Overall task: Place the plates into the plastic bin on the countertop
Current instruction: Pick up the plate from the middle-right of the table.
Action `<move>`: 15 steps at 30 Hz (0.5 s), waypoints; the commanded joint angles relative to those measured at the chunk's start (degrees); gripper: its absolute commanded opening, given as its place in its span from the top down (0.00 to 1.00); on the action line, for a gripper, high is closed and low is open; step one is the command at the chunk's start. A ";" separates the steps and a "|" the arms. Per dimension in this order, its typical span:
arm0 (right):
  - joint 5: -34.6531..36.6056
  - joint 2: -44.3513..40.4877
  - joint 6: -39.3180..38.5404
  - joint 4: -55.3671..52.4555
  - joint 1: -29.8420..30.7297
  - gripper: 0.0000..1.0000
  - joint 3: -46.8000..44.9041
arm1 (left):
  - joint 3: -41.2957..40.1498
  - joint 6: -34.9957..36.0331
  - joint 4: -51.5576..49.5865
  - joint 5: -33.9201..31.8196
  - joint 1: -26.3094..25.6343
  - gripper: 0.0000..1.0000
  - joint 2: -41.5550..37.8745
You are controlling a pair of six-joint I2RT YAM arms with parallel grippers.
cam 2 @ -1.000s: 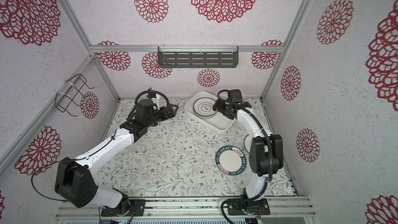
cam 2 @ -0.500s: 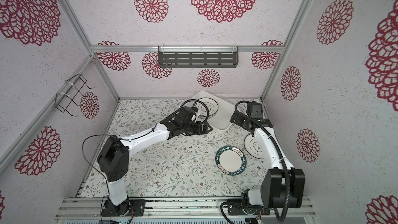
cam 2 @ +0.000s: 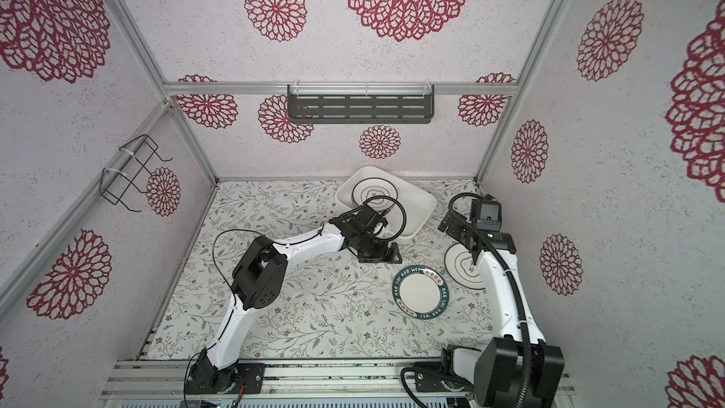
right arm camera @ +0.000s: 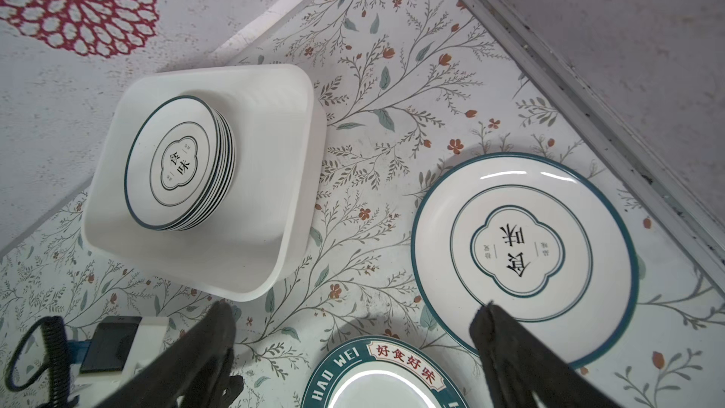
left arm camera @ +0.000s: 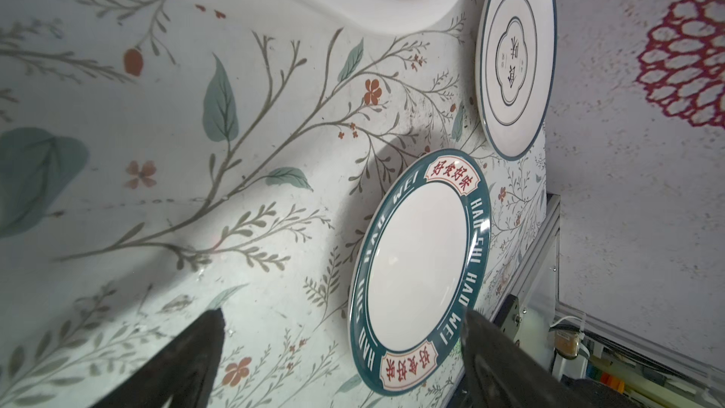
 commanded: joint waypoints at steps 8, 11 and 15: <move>0.10 -2.06 0.61 -1.64 -1.54 0.01 0.00 | 3.37 3.11 -2.07 6.21 -0.48 0.09 3.05; -0.08 -2.62 0.70 -2.15 -1.68 0.01 -0.54 | 3.95 3.12 -2.59 7.03 -0.93 0.10 3.96; -0.17 -3.81 0.98 -2.49 -1.76 0.01 -1.75 | 4.61 2.73 -2.46 7.99 -1.87 0.13 5.16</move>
